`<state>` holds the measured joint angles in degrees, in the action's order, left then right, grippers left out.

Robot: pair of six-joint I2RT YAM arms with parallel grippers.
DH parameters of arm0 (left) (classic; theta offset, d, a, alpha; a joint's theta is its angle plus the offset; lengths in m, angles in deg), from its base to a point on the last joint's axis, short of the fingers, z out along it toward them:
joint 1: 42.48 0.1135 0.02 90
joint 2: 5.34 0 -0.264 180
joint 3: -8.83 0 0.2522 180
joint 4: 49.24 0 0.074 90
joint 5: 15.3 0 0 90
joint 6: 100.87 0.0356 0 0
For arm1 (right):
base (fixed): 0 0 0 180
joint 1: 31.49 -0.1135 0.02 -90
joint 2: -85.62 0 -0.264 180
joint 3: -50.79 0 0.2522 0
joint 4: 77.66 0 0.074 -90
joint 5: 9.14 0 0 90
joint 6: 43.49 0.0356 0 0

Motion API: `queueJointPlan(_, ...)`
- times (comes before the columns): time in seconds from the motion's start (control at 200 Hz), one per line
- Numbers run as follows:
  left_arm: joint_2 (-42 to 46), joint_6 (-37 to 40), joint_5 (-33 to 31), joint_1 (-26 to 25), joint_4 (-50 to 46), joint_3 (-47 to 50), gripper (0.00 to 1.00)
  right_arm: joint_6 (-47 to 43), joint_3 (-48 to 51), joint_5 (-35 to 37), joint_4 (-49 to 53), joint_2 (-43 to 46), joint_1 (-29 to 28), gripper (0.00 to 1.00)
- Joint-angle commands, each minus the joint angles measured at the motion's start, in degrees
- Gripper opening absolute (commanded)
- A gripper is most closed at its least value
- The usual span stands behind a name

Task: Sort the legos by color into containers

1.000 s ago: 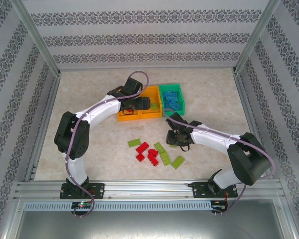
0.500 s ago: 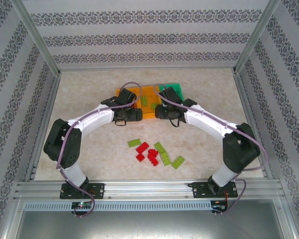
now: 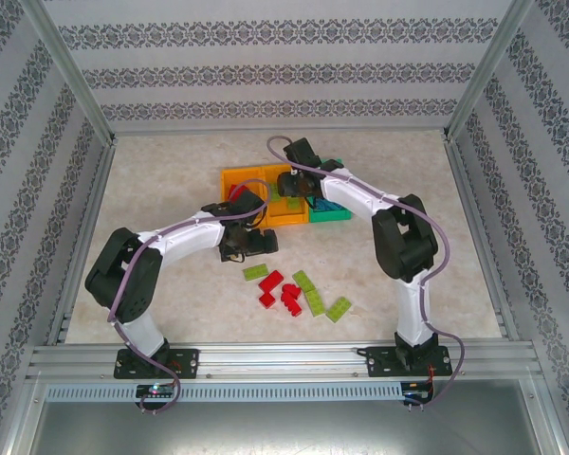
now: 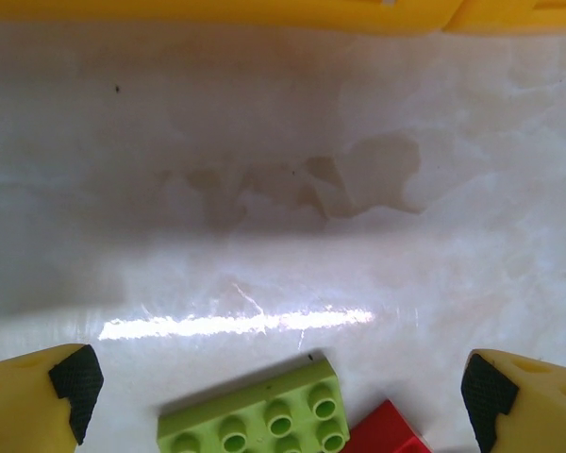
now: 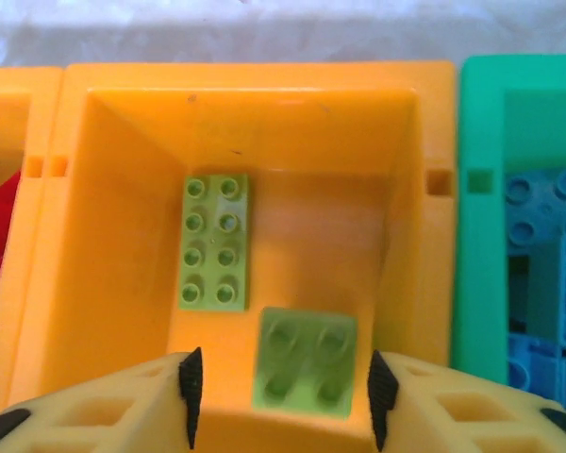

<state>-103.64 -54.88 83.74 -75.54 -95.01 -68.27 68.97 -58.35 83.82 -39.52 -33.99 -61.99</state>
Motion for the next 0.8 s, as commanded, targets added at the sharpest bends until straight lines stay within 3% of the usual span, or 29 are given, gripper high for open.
queueJointPlan(0.0,-0.66,-4.87,1.48,-1.17,-2.44,0.57,1.0,-0.93,-2.51,-0.57,-0.16,-1.56,-0.11,0.6)
queueJointPlan(0.37,-3.04,-11.19,2.58,-3.28,-7.12,-1.2,1.0,0.38,3.18,-2.19,-5.38,4.07,-0.43,0.74)
queueJointPlan(0.794,-5.55,-13.98,0.77,-4.73,-13.93,-5.11,0.97,1.57,10.59,-4.88,-10.12,8.9,2.73,0.79)
